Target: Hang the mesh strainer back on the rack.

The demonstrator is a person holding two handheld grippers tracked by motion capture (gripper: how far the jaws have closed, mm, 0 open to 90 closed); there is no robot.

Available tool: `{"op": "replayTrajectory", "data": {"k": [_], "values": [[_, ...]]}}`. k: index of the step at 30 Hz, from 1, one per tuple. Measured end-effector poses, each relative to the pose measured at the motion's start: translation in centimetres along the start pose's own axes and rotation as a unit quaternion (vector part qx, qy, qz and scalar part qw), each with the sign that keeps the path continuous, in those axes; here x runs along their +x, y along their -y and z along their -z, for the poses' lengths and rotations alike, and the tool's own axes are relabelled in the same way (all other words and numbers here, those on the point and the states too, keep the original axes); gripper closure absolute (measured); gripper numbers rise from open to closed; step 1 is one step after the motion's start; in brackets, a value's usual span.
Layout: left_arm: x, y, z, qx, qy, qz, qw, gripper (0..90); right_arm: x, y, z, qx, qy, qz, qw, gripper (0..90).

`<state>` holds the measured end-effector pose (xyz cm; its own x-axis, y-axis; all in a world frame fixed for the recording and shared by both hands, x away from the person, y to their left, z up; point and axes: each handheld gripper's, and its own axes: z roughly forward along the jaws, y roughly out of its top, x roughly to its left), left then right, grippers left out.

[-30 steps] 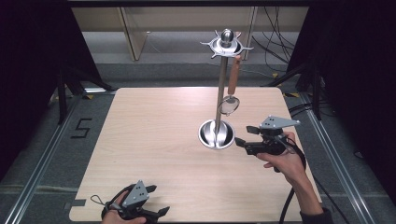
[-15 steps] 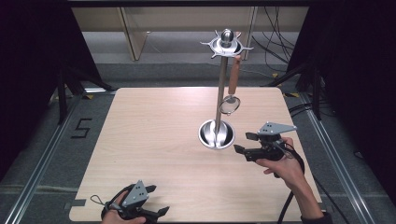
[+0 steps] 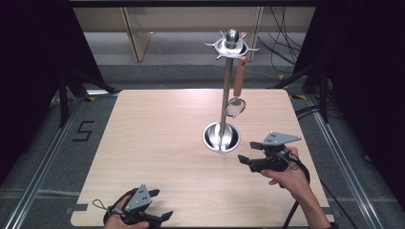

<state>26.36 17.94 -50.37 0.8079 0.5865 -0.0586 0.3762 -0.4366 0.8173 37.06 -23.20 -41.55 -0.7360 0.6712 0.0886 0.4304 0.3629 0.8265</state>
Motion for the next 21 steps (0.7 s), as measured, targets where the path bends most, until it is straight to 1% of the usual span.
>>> {"op": "replayTrajectory", "data": {"k": [1,2,3,5,6,7,8,9,10,11,12,13,14,15,16,17,18,19,20,21], "values": [[0.0,0.0,0.1,0.007,-0.001,-0.004,1.0,14.7,0.0,0.0,-0.1,-0.004,-0.001,0.006,1.0,30.3],[0.0,0.0,0.0,0.001,-0.002,0.0,1.0,14.7,0.1,0.1,0.0,-0.001,0.0,-0.001,1.0,30.3],[0.0,0.0,0.0,0.0,-0.001,0.001,1.0,14.7,0.2,0.1,0.0,0.002,0.002,-0.001,1.0,30.2],[-0.1,0.0,0.0,0.0,0.0,0.001,1.0,14.7,0.5,0.3,-0.1,-0.005,0.006,-0.001,1.0,30.1],[0.0,0.0,0.1,0.005,0.001,-0.003,1.0,14.7,0.6,0.3,0.0,0.005,-0.005,-0.007,1.0,30.0],[0.0,0.0,0.0,0.004,0.001,-0.001,1.0,14.7,0.7,0.4,0.0,0.005,-0.004,-0.008,0.9999,29.9],[0.0,0.0,0.0,0.004,0.0,-0.001,1.0,14.7,0.6,0.5,-0.1,-0.001,0.005,0.0,1.0,29.9],[0.0,0.0,0.0,0.001,-0.001,-0.001,1.0,14.7,0.7,0.5,0.0,0.006,-0.004,0.0,1.0,29.8],[0.0,0.0,0.0,0.004,0.0,-0.002,1.0,14.7,0.6,0.6,-0.1,0.004,-0.008,-0.001,1.0,29.7],[0.0,0.0,0.0,0.004,0.001,-0.001,1.0,14.7,0.8,0.8,-0.1,0.008,0.0,-0.005,1.0,29.6],[0.0,0.0,0.0,0.004,0.0,-0.001,1.0,14.7,0.8,0.9,-0.1,0.005,-0.001,0.0,1.0,29.6],[0.0,0.0,0.0,0.0,-0.002,-0.001,1.0,14.7,0.9,1.0,-0.1,0.011,-0.004,-0.003,0.9999,29.6],[0.0,0.0,0.0,0.0,-0.002,-0.001,1.0,14.7,0.9,1.1,-0.1,0.009,-0.002,0.0,1.0,29.6],[0.0,0.0,0.0,0.002,0.001,0.001,1.0,14.7,1.0,1.2,-0.1,0.014,-0.005,-0.003,0.9999,29.6],[0.0,0.0,0.0,0.004,0.001,-0.001,1.0,14.7,1.0,1.4,-0.2,0.006,-0.002,0.003,1.0,29.6],[0.0,0.0,0.0,0.001,-0.001,0.0,1.0,14.7,0.9,1.5,-0.2,0.014,-0.008,0.001,0.9999,29.6],[0.0,0.0,0.0,0.007,-0.005,0.007,0.9999,14.7,1.1,1.7,-0.3,0.012,-0.002,-0.002,0.9999,29.5],[-0.1,0.0,0.0,0.004,-0.003,0.009,0.9999,14.7,0.9,1.8,-0.2,0.016,-0.002,0.007,0.9998,29.5],[-0.2,0.0,0.0,0.0,0.0,0.011,0.9999,14.7,1.0,1.9,-0.3,0.013,-0.002,0.0,0.9999,29.5],[-0.1,0.0,0.0,0.001,0.001,0.007,1.0,14.7,1.0,2.0,-0.3,0.013,-0.002,0.008,0.9999,29.4]]}}
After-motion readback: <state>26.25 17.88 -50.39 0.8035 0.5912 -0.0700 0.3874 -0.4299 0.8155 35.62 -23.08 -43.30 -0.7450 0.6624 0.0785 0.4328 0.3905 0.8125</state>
